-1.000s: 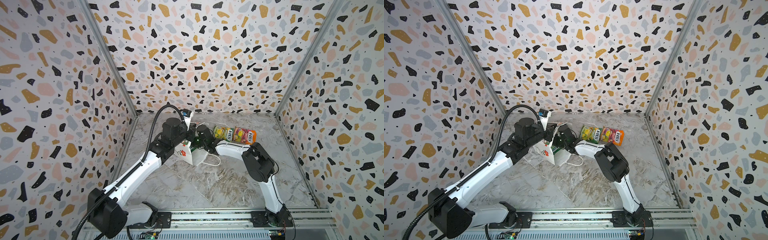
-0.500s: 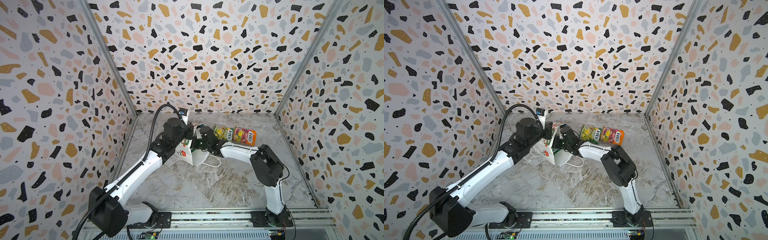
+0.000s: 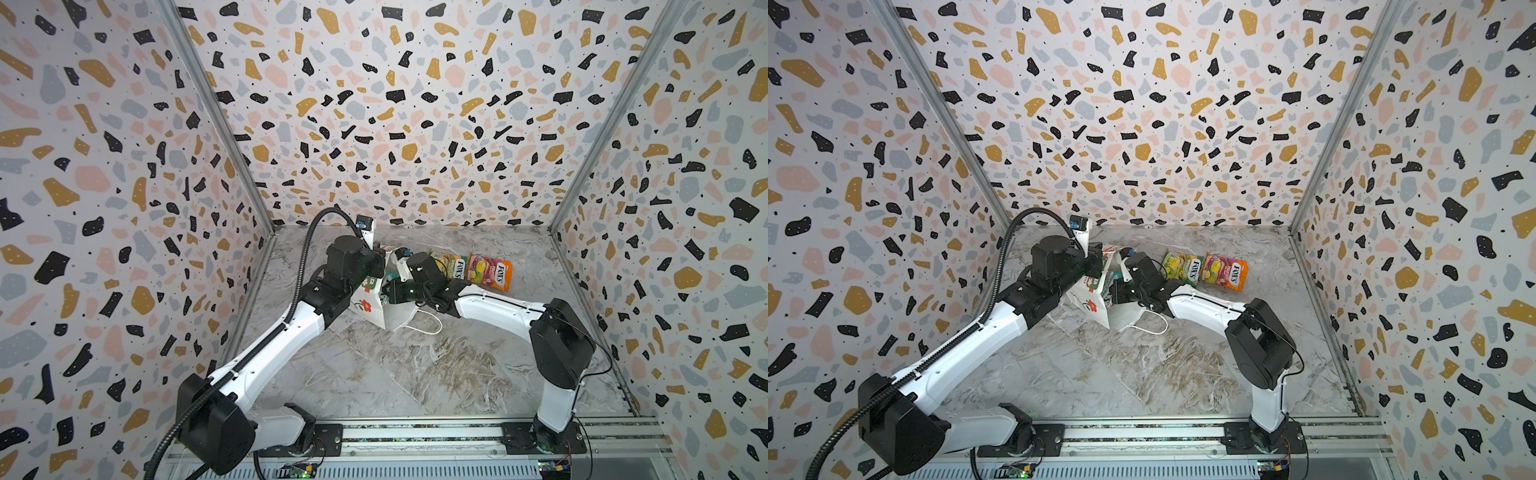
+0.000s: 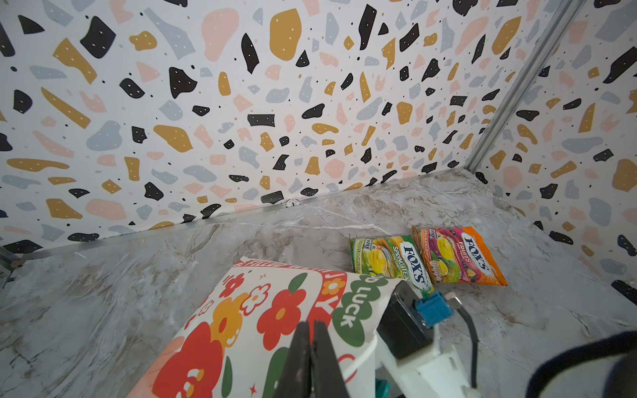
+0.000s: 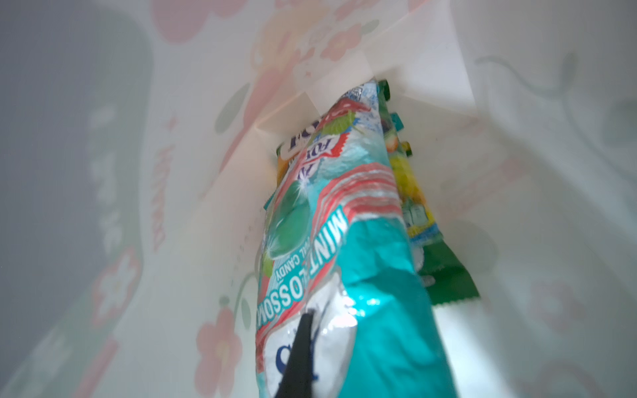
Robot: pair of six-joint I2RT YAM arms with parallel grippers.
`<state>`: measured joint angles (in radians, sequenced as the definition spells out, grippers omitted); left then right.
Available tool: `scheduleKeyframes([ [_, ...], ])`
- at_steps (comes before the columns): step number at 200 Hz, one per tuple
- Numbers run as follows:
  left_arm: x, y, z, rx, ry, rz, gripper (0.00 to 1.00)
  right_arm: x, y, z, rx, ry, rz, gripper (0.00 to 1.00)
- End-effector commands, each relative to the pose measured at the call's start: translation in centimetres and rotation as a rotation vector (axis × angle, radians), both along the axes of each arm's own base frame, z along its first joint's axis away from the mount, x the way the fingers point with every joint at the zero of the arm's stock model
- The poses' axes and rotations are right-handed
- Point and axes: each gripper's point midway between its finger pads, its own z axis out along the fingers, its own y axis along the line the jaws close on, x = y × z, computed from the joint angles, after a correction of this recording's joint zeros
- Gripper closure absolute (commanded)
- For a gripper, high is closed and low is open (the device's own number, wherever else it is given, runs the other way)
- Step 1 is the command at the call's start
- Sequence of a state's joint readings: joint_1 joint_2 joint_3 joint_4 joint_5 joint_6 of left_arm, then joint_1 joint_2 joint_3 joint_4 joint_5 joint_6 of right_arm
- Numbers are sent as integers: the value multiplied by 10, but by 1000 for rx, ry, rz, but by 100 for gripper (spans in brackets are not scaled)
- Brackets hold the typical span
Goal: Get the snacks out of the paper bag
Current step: 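Grasp the teal Mint Blossom packet inside the bag with the right gripper, then pull the teal packet out of the bag with the right gripper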
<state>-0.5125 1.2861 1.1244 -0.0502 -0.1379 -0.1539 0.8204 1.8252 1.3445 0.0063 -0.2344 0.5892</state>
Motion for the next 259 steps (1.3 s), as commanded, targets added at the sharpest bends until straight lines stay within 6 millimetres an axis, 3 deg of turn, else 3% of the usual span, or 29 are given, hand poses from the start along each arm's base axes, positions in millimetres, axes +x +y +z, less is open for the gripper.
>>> scheduleKeyframes([
  [1,0,6,18,-29,-53,29,100,-9,-12,28,-30,-94,34,100],
  [65,-1,6,19,-31,-59,32,100,-25,-42,46,-126,-200,69,100],
  [165,-2,7,20,-26,-61,32,100,-50,-75,119,-142,-444,136,100],
  [209,-2,8,21,-23,-63,32,100,-51,-104,153,-118,-527,67,100],
  [259,-3,6,21,-21,-63,22,100,-38,-153,166,-116,-548,-48,100],
])
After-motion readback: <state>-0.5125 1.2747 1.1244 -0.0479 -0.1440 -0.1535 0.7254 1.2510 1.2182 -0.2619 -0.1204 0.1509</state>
